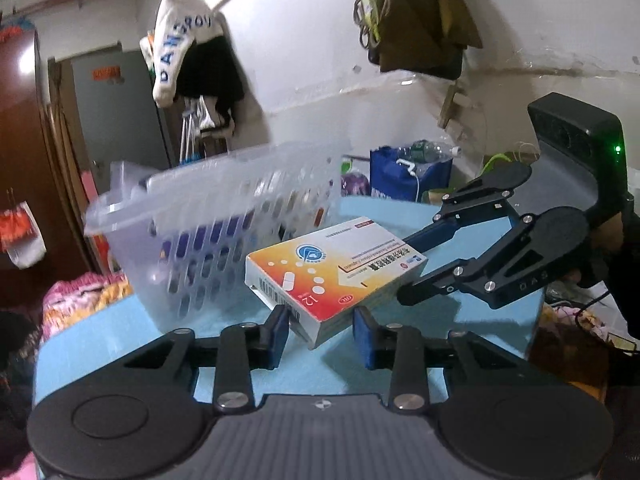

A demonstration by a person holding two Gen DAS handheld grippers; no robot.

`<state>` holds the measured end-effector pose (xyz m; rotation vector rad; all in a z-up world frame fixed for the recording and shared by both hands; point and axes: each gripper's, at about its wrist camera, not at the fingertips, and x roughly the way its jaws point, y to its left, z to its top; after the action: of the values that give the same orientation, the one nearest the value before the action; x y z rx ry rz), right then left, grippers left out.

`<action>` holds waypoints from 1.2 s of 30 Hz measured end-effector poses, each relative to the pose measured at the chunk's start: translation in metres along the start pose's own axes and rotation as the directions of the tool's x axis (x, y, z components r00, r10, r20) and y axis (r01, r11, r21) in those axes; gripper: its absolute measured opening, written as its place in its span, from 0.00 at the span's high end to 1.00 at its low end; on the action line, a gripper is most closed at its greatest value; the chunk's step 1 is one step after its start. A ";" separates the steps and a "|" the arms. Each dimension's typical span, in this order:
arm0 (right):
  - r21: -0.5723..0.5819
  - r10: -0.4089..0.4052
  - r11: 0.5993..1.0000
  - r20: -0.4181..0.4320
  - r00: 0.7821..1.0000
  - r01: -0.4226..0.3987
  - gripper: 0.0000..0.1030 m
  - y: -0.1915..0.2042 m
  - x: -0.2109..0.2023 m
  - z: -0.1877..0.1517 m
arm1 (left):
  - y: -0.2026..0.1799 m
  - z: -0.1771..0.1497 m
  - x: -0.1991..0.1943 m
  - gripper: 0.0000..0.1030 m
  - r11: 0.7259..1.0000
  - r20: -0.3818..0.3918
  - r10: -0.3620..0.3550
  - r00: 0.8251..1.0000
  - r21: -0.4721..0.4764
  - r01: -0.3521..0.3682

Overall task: Organize objects
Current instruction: 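Lift the medicine box with both tools and carry it over the basket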

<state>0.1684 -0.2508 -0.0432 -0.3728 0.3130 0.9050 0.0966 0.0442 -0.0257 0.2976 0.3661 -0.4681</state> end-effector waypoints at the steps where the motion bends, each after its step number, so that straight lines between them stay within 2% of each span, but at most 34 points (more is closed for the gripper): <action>1: 0.000 -0.006 1.000 0.012 1.000 0.006 0.53 -0.001 -0.004 0.002 | -0.003 0.003 -0.002 0.62 1.000 0.015 0.009 1.000 0.008 -0.010; 11: -0.040 -0.064 0.997 0.097 0.993 0.069 0.55 -0.006 -0.034 0.029 | -0.021 0.035 -0.025 0.62 0.995 0.118 0.061 0.991 0.069 -0.069; 18: -0.047 -0.098 0.993 0.143 0.985 0.106 0.56 -0.037 -0.038 0.082 | -0.016 0.088 -0.031 0.62 0.987 0.183 0.105 0.978 0.105 -0.126; 26: -0.054 -0.142 0.987 0.149 0.979 0.151 0.57 -0.069 -0.011 0.124 | 0.012 0.141 -0.006 0.62 0.984 0.183 0.144 0.972 0.074 -0.160; 36: 0.002 -0.136 0.991 0.073 0.988 0.136 0.58 -0.103 0.026 0.127 | 0.044 0.157 0.042 0.62 0.989 0.105 0.141 0.984 0.034 -0.146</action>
<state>0.2797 -0.2344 0.0776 -0.3589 0.2167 0.7832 0.1957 0.0098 0.1061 0.3364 0.2331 -0.3480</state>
